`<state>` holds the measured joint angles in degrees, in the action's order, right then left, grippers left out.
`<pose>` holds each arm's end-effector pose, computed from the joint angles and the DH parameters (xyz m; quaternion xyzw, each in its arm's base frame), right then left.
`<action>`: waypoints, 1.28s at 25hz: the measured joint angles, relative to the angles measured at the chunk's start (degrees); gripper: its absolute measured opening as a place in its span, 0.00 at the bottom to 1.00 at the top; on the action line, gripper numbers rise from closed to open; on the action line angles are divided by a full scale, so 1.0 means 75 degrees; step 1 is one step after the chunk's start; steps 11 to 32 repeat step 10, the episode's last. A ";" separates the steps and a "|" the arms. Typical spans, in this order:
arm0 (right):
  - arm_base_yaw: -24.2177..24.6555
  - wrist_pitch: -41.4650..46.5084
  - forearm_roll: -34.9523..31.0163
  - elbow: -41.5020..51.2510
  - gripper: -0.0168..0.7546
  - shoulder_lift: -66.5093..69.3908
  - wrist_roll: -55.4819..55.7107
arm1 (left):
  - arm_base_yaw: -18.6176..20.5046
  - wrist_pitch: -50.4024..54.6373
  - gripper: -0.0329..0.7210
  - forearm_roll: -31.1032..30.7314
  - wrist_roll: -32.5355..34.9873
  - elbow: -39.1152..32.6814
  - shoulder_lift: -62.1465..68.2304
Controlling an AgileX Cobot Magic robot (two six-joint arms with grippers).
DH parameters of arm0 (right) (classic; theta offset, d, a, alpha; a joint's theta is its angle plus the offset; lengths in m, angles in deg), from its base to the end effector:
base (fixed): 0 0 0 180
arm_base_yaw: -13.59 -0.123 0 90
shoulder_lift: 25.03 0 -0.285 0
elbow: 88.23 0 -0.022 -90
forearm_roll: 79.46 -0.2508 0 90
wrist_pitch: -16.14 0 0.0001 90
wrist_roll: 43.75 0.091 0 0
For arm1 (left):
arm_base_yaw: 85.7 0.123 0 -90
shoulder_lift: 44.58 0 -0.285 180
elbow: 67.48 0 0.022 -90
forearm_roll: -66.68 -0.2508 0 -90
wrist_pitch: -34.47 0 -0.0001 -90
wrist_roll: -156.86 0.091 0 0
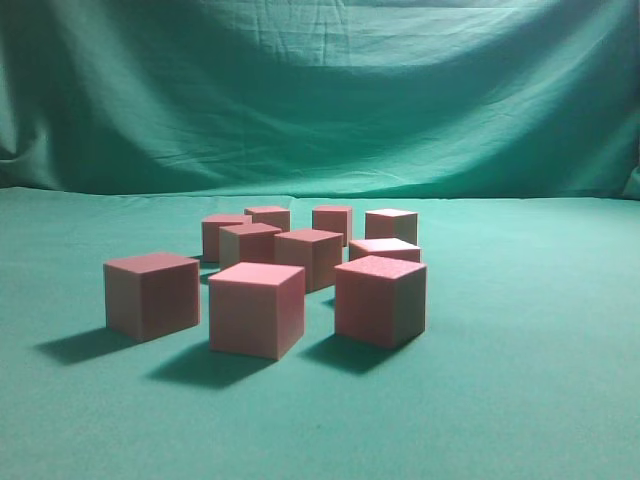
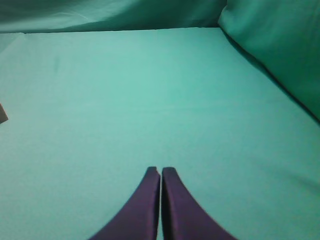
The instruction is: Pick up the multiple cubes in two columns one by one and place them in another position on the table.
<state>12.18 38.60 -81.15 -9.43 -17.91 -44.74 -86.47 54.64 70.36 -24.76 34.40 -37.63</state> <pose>0.0521 0.0023 0.1693 -0.0092 0.8109 0.0147 0.5850 0.0528 -0.0027 0.1770 -0.0231 0.7941 -0.0397 0.6061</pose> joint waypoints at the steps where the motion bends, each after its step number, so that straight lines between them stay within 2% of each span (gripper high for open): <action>1: 0.0000 0.0000 0.0000 0.0000 0.02 0.0000 0.0000 | 0.0000 0.0000 0.04 0.0000 0.0000 0.0000 0.0000; 32: 0.0000 0.0000 0.0000 0.0000 0.02 0.0000 0.0000 | 0.0000 0.0000 0.04 0.0000 0.0000 0.0000 0.0000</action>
